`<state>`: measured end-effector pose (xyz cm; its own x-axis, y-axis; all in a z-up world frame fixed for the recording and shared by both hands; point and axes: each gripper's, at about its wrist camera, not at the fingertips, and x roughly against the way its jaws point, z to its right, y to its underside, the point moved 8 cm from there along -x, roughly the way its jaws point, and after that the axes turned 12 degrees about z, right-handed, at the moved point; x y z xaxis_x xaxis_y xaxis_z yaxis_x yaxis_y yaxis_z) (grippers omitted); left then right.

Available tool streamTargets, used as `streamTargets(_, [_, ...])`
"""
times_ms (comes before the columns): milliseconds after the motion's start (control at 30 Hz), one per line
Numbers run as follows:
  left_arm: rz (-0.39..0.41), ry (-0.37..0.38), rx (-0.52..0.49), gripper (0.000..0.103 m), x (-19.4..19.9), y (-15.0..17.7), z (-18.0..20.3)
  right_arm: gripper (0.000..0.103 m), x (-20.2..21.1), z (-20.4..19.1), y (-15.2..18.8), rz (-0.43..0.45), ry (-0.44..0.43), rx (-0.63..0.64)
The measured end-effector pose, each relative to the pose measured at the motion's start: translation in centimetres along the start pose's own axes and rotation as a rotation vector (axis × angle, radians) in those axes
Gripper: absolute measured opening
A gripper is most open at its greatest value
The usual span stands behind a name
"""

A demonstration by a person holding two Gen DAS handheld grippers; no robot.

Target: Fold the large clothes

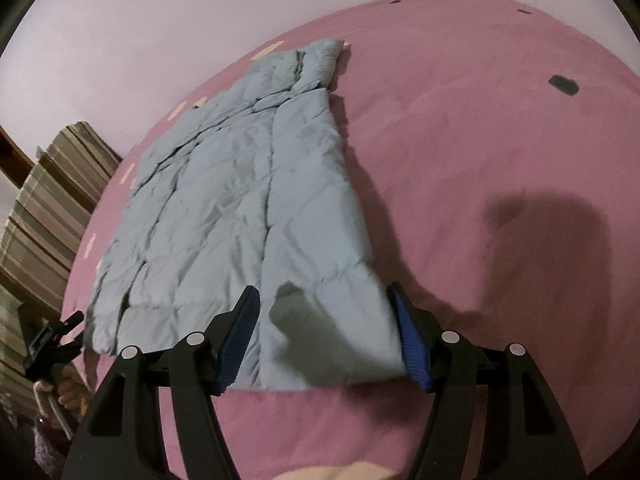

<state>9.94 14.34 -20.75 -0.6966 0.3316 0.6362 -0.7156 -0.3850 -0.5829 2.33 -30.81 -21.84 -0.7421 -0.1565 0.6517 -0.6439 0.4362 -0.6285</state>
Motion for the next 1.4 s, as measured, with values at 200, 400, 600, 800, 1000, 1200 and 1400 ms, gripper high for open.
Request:
streamTargets(200, [-0.004, 0.032, 0.057, 0.075, 0.5, 0.7, 0.2, 0.065, 1.0, -0.2, 1.0, -0.001, -0.057, -0.055])
streamTargets(400, [-0.008, 0.054, 0.106, 0.075, 1.1, 1.3, 0.6, 0.065, 1.3, -0.2, 1.4, 0.008, -0.077, -0.082])
streamTargets(600, [0.009, 0.068, 0.238, 0.075, 1.1, 1.6, 0.3, 0.065, 1.4, -0.4, 1.7, 0.017, -0.107, -0.120])
streamTargets(800, [0.021, 0.045, 0.266, 0.060, 0.9, 1.9, 0.5, 0.063, 1.2, -0.6, 1.8, 0.029, -0.113, -0.129])
streamTargets(1000, [0.018, 0.024, 0.246, 0.035, 0.8, 1.9, 0.4, 0.031, 0.9, -0.4, 1.8, 0.017, -0.088, -0.128])
streamTargets(1200, [0.017, 0.060, 0.236, 0.018, 0.8, 1.3, 1.3, 0.007, 0.5, -1.0, 1.9, -0.015, -0.131, -0.136])
streamTargets(1400, [0.065, 0.088, 0.208, 0.011, 1.3, -1.5, 3.1, 0.005, 1.4, -2.3, -0.7, 0.031, -0.199, -0.167])
